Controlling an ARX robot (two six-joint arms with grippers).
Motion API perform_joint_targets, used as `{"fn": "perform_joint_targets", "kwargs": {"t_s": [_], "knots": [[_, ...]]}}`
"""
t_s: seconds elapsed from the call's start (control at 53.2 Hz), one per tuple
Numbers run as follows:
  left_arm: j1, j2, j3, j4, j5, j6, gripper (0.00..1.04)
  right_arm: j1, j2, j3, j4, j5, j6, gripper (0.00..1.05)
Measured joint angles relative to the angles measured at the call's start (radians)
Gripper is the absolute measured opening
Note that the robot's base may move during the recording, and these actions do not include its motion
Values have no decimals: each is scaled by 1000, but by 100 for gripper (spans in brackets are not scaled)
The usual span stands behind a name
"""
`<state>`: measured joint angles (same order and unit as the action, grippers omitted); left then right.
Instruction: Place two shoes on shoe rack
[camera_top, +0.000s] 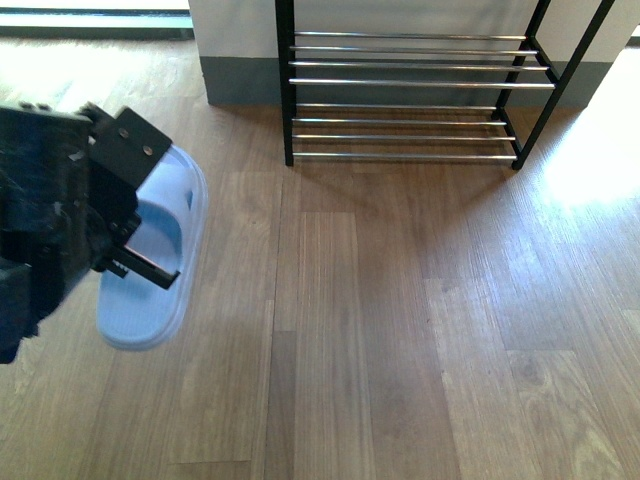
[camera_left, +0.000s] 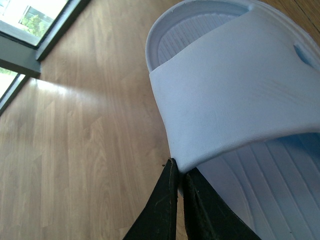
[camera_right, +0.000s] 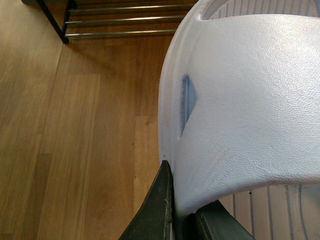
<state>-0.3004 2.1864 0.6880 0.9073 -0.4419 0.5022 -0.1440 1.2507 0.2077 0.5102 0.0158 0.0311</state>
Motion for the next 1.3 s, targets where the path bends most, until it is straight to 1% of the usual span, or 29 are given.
{"fn": "perform_joint_targets", "kwargs": {"t_s": [0.225,0.338,0.563,0.732,0.845,0.939,1.014,1.296], "knots": [[-16,-288,-128,-70,17,-50,2,0,0,0,0,0,0,1],[-47,-492,-204,-157,27,-60,2,0,0,0,0,0,0,1],[-112,-781,-290,-312,37,-60,2,0,0,0,0,0,0,1],[-154,-1018,-340,-454,-8,-62,2,0,0,0,0,0,0,1],[-197,-1262,-373,-632,-75,-90,2,0,0,0,0,0,0,1],[-207,-1434,-392,-770,-129,-144,2,0,0,0,0,0,0,1],[-207,-1480,-399,-793,-139,-166,2,0,0,0,0,0,0,1],[-208,-1485,-399,-796,-137,-182,2,0,0,0,0,2,0,1]]}}
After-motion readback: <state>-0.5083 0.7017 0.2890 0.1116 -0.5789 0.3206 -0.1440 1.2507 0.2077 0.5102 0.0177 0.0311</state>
